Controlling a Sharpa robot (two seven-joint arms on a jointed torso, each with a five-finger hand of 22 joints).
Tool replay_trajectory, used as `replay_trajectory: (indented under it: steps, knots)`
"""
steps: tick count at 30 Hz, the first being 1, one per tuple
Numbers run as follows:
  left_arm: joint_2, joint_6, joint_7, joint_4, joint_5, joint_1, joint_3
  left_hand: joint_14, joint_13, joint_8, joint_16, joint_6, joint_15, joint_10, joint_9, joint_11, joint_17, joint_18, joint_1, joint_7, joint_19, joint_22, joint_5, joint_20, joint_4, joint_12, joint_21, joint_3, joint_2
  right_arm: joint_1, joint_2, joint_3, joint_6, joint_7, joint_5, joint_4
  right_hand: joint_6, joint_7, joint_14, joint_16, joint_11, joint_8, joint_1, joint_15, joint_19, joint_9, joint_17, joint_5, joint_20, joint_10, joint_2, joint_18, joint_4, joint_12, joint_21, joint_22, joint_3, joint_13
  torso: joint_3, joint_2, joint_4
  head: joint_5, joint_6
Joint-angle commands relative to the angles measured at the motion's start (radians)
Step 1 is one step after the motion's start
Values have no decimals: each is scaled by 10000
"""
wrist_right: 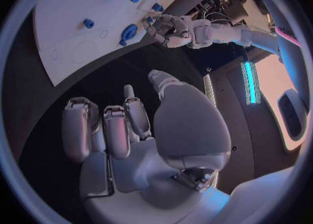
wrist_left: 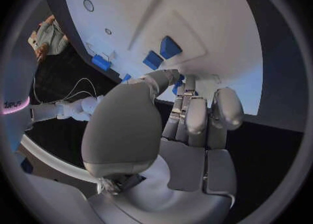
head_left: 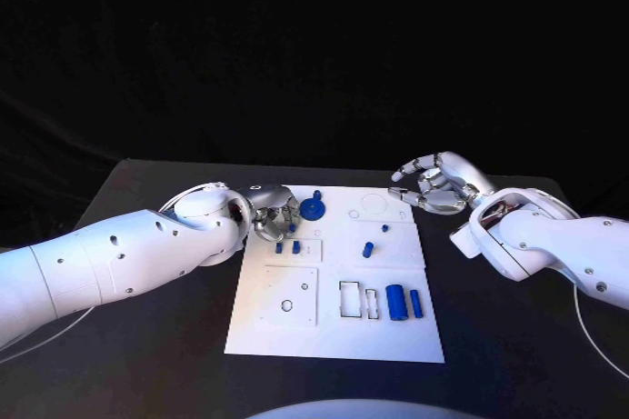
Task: Assemble the parts on the task board
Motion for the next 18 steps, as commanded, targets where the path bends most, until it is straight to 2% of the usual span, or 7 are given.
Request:
replay_trajectory:
  steps: [1, 8, 13, 14, 15, 17, 18]
  knots:
    - [-15, 72, -19, 45, -19, -6, 5, -34, -21, -94, -38, -110, 62, -137, -42, 25, -43, -103, -13, 35, -67, 8, 1, 32, -24, -88, -12, -63, -138, -6, 1, 0, 26, 57, -65, -3, -7, -42, 630, -69, -5, 59, 36, -98, -73, 11, 974, 63, -1, -66, 25, 79, 25, -32, -35, 1170, -11, 255, -5, -2, -1, -3, -8]
    - [-80, 35, -57, 70, -73, -14, 6, -36, -27, -95, -26, -69, 88, -198, -45, 57, -42, -102, -15, 56, -71, 2, 7, 54, -25, -130, -16, -74, -136, -6, -1, 0, 37, 33, -68, -25, -7, -42, 630, -69, -5, 59, 36, -98, -73, 11, 974, 63, -1, -66, 25, 79, 25, -32, -35, 1170, -11, 255, -4, 1, -2, 3, 6]
    - [-204, 29, -98, 101, -98, -15, 9, -82, -37, -106, -54, -30, 114, -307, -54, 80, -154, -74, -1, 60, -145, -120, 12, 83, -45, -192, -95, -93, -153, -6, 1, 0, 319, -199, -169, -95, -33, -40, 597, -133, -3, 62, 72, -98, -175, 7, 850, 49, -4, -280, 15, 125, 15, -275, -224, 1044, -23, 23, -6, -8, -6, 5, 14]
    - [-250, -1, -106, 115, -102, -15, 10, -102, -40, -117, -66, -32, 121, -347, -60, 87, -191, -63, 1, 62, -172, -164, 13, 91, -50, -212, -125, -100, -158, -6, 6, 0, 451, -292, -223, -131, -43, -41, 347, -559, -15, 105, 354, -114, -781, 8, 122, 27, -15, -2146, 69, 375, -75, -2485, -1312, 320, 109, -1944, -6, -12, -7, -3, 19]
    - [-293, -33, -109, 126, -104, -15, 13, -109, -42, -121, -71, -33, 123, -359, -62, 90, -205, -59, 1, 63, -183, -181, 13, 93, -50, -218, -136, -103, -159, -6, 12, 0, 563, -364, -281, -166, -43, -41, 347, -559, -15, 105, 354, -114, -781, 8, 122, 27, -15, -2146, 69, 375, -75, -2485, -1312, 320, 109, -1944, -9, -14, -5, -12, 21]
    - [-408, -179, -91, 150, -73, -13, 36, -163, -50, -138, -114, -38, 133, -423, -72, 102, -321, -37, 9, 68, -244, -280, 16, 104, -55, -246, -203, -107, -153, -6, 31, 0, 854, -508, -498, -261, 7, -22, 56, -1025, 46, 159, 769, -110, -1319, 3, -537, -276, -28, -3795, 181, 565, -200, -5019, -2317, -330, 534, -4119, -8, -22, 1, -27, 25]
    - [-468, -276, -59, 156, -2, -10, 54, -163, -50, -138, -114, -38, 133, -423, -72, 102, -321, -37, 9, 68, -244, -280, 16, 104, -55, -246, -203, -107, -153, -6, 42, 0, 1001, -568, -658, -311, 116, -27, -262, -1604, 42, 148, 1329, -96, -1680, -40, -1374, -691, 25, -3972, 118, 646, -453, -6534, -3107, -844, 1340, -5358, -8, -22, 1, -27, 25]
